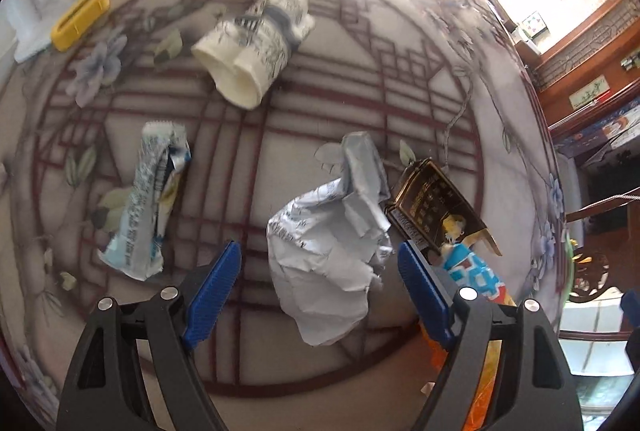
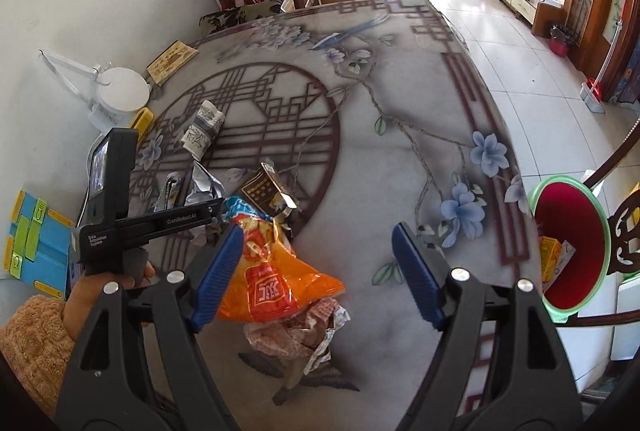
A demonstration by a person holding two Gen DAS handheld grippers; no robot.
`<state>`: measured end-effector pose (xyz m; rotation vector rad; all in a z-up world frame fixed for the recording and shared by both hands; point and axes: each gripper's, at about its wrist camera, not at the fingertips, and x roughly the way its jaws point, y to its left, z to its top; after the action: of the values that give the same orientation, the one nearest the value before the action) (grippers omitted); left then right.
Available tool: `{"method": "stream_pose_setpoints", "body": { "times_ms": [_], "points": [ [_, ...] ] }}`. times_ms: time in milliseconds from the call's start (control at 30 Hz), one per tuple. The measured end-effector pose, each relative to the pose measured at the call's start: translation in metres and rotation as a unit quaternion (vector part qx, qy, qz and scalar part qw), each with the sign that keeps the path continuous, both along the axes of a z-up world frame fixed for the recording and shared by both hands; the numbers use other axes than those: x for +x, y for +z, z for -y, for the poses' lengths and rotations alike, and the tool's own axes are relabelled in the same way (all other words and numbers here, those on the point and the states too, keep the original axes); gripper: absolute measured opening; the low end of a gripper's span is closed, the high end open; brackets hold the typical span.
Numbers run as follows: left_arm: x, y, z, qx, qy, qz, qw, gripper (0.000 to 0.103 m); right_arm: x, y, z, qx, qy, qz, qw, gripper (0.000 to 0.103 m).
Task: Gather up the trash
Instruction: 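Grasp the orange chip bag with the right tool while the left tool grasps the crumpled white paper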
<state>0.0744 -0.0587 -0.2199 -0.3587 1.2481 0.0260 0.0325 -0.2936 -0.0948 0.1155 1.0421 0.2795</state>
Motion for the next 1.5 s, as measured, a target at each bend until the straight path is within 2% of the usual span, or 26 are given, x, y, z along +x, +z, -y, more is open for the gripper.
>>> {"method": "stream_pose_setpoints", "body": {
  "times_ms": [100,133,333,567,700,900,1067,1133,1233,1400,1433,1467,1500],
  "points": [
    [-0.002,-0.005,-0.002,-0.01,-0.007,-0.001,0.9999,0.064,-0.004,-0.003,-0.005,-0.003,-0.003,-0.007,1.0,0.076],
    [-0.003,-0.005,-0.002,-0.013,-0.01,-0.001,0.9999,0.057,-0.005,-0.004,-0.007,-0.004,-0.002,-0.008,1.0,0.076],
    [-0.015,0.008,-0.007,-0.029,-0.013,0.012,0.9994,0.05,-0.006,-0.01,-0.023,-0.002,0.011,-0.023,1.0,0.078],
    [-0.038,0.037,-0.028,-0.019,-0.003,0.043,0.9989,0.049,0.002,-0.037,-0.057,0.0,0.056,-0.069,0.996,0.079],
    [-0.047,0.041,-0.039,-0.01,0.002,0.047,0.9988,0.049,0.005,-0.05,-0.081,-0.004,0.09,-0.088,0.992,0.081],
    [-0.057,0.027,-0.054,-0.005,0.017,0.022,0.9996,0.059,0.006,-0.069,-0.109,-0.025,0.121,-0.115,0.986,0.084],
    [-0.066,0.036,-0.064,0.003,0.024,0.033,0.9992,0.071,0.002,-0.056,-0.113,-0.029,0.132,-0.105,0.985,0.084],
    [-0.069,0.037,-0.066,0.023,0.018,0.038,0.9988,0.077,0.002,-0.051,-0.114,-0.029,0.137,-0.098,0.985,0.087],
    [-0.065,0.025,-0.068,0.026,0.016,0.02,0.9993,0.077,0.008,-0.055,-0.121,-0.038,0.141,-0.103,0.984,0.088],
    [-0.059,0.012,-0.062,0.026,0.011,0.012,0.9995,0.077,0.018,-0.08,-0.139,-0.066,0.159,-0.128,0.977,0.088],
    [-0.058,0.011,-0.061,0.027,0.01,0.013,0.9995,0.074,0.018,-0.083,-0.141,-0.068,0.158,-0.131,0.976,0.087],
    [-0.057,0.01,-0.06,0.028,0.007,0.012,0.9995,0.062,0.019,-0.087,-0.141,-0.066,0.158,-0.135,0.976,0.084],
    [-0.057,0.009,-0.059,0.025,0.004,0.01,0.9996,0.058,0.019,-0.089,-0.141,-0.062,0.16,-0.136,0.976,0.077]
  ]
}}
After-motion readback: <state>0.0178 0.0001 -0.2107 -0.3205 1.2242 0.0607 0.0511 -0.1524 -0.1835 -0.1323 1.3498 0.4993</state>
